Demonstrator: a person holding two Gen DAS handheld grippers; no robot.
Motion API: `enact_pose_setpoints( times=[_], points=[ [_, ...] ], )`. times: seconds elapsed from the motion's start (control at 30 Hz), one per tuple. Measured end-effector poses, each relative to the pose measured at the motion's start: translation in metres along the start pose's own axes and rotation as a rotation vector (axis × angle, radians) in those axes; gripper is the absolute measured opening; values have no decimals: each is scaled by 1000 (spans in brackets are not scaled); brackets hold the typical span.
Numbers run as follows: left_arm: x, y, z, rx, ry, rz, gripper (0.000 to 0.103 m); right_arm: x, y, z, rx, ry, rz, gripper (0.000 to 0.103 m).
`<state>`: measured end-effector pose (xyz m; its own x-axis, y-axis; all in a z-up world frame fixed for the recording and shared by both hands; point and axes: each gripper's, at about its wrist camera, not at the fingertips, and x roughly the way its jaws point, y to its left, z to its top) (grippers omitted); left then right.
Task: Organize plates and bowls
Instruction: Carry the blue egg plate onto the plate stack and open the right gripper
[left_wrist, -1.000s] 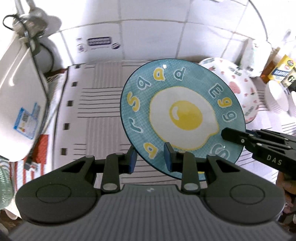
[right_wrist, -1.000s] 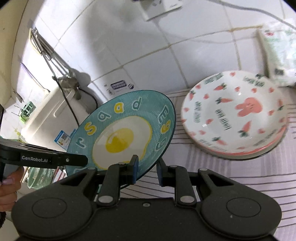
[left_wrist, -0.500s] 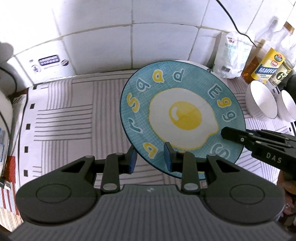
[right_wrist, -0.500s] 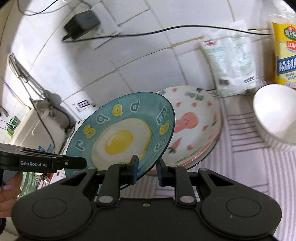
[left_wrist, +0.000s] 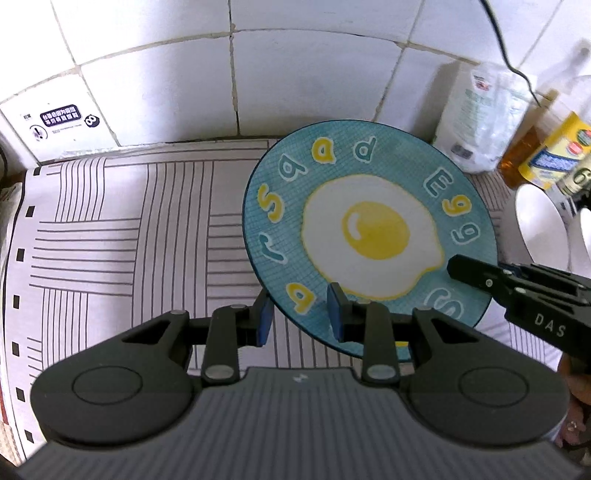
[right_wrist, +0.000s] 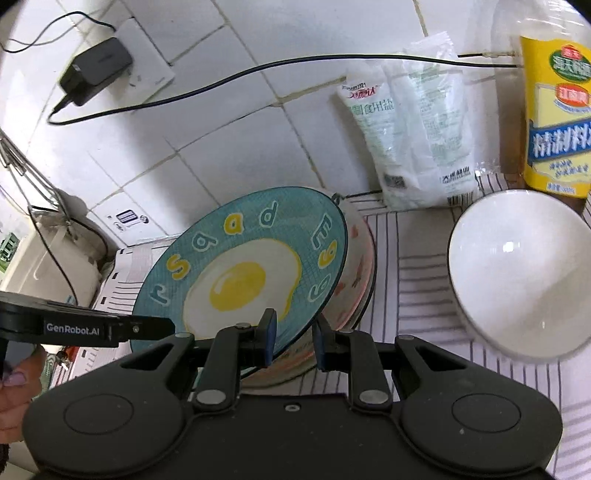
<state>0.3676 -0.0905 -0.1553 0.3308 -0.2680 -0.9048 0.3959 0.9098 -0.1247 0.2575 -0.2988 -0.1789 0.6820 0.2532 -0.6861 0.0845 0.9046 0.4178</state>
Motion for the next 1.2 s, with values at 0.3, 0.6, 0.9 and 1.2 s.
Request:
enact_pose_setpoints(
  times=[0.3, 0.6, 0.9, 1.2],
  points=[
    [15, 1, 6, -69, 60, 21, 30, 10, -2, 10, -53, 34, -23, 25],
    [20, -3, 6, -103, 81, 39, 31, 14, 26, 11, -178, 58, -147, 27],
    [27, -10, 4, -52, 113, 56, 30, 14, 45, 10, -263, 64, -304, 29],
    [25, -15, 1, 2, 110, 66, 30, 21, 50, 1, -289, 43, -404, 28]
  ],
)
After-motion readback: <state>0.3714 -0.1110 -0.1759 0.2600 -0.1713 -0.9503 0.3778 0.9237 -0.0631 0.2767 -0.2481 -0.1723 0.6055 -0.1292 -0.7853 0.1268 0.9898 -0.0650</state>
